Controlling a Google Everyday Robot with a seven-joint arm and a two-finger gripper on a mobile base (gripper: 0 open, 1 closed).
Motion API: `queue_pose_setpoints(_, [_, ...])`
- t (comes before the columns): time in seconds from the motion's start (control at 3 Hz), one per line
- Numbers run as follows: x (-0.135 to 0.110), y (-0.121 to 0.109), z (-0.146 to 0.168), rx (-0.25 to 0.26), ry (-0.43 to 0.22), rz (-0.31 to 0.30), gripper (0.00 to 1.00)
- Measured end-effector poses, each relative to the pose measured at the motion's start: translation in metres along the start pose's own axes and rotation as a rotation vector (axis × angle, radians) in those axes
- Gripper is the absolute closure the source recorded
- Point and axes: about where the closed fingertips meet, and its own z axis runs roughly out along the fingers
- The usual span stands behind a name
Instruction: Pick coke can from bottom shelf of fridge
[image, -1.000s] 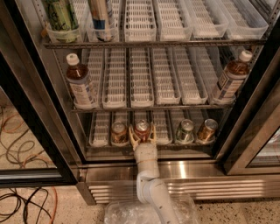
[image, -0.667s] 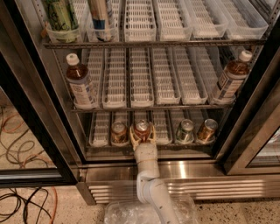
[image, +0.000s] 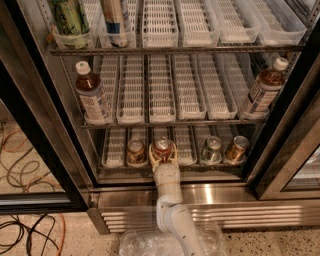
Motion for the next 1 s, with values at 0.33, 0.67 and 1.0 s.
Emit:
queue_pose_setpoints(0.33, [-0.007,0.001,0.005,-0.013,-0.018,-0.008,1.00])
queue_pose_setpoints(0.67, [-0.019,0.004,0.011,-0.033,-0.045,-0.019,1.00])
queue_pose_setpoints(1.0, [-0.027,0.005,0.014,-0.039,-0.069,-0.028,1.00])
